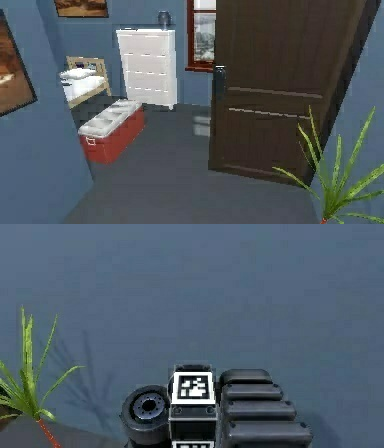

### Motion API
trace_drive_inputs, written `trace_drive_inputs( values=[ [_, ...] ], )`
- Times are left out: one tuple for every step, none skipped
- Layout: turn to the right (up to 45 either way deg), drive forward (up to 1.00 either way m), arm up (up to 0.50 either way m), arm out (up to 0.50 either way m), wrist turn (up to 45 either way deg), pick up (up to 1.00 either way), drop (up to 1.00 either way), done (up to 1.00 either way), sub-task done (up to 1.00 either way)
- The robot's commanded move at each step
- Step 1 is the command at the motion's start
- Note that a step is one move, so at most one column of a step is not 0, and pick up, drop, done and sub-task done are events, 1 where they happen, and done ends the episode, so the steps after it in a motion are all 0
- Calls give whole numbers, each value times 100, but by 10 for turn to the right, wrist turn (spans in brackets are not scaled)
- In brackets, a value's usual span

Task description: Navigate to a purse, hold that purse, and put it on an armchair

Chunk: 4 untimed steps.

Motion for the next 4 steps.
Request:
trace_drive_inputs(
  values=[
    [-30, 0, 0, 0, 0, 0, 0, 0, 0],
    [0, 100, 0, 0, 0, 0, 0, 0, 0],
    [0, 45, 0, 0, 0, 0, 0, 0, 0],
    [-150, 0, 0, 0, 0, 0, 0, 0, 0]
  ],
)
